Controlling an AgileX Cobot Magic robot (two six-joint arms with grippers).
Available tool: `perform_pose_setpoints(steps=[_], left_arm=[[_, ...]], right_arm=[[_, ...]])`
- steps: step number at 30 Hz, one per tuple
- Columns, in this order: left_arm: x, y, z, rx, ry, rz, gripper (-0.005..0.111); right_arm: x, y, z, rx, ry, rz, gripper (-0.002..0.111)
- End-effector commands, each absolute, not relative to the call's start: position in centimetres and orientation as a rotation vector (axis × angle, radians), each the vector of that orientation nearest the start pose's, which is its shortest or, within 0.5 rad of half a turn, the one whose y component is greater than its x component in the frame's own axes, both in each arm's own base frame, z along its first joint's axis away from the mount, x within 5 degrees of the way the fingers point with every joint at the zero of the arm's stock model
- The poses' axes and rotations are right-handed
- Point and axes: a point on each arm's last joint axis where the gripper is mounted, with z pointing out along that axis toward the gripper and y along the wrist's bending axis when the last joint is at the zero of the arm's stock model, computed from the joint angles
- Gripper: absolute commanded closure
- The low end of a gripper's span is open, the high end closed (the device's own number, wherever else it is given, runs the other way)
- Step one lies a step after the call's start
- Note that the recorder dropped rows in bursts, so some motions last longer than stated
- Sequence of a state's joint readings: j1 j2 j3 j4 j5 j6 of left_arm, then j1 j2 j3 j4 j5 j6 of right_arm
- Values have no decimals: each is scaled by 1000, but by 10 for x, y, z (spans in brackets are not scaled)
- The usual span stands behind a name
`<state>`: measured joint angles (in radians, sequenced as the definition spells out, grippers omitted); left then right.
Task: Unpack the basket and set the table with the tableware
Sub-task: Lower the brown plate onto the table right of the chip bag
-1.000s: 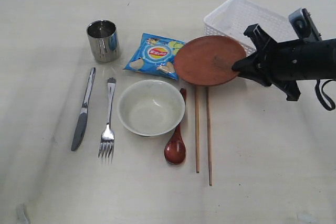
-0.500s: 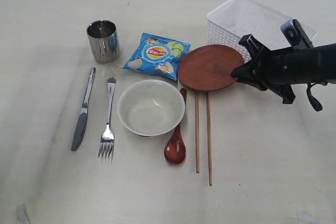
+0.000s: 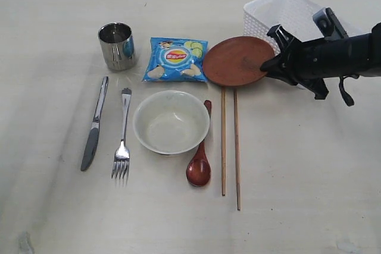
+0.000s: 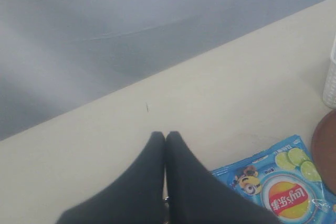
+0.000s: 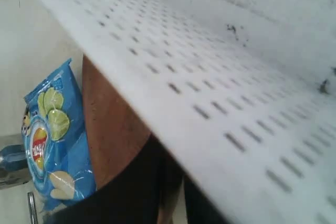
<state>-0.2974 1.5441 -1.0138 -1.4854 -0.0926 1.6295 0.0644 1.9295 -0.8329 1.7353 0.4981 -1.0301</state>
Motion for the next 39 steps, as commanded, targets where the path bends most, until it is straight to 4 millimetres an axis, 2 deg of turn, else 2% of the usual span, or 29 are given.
perform_pose_setpoints(steps=[1, 8, 20, 28, 39], left_arm=[[335, -95, 280, 374, 1971, -20, 107], [335, -95, 280, 374, 1971, -20, 107], [335, -95, 280, 374, 1971, -20, 107], [335, -95, 280, 375, 1971, -14, 107], [335, -95, 280, 375, 1971, -14, 107]], right_arm=[[345, 68, 99, 653, 2506, 993, 109], [358, 66, 84, 687, 2521, 939, 109], [365, 65, 86, 673, 2505, 920, 108], [361, 77, 93, 574, 2498, 1123, 108], [359, 79, 89, 521, 2535, 1059, 108]])
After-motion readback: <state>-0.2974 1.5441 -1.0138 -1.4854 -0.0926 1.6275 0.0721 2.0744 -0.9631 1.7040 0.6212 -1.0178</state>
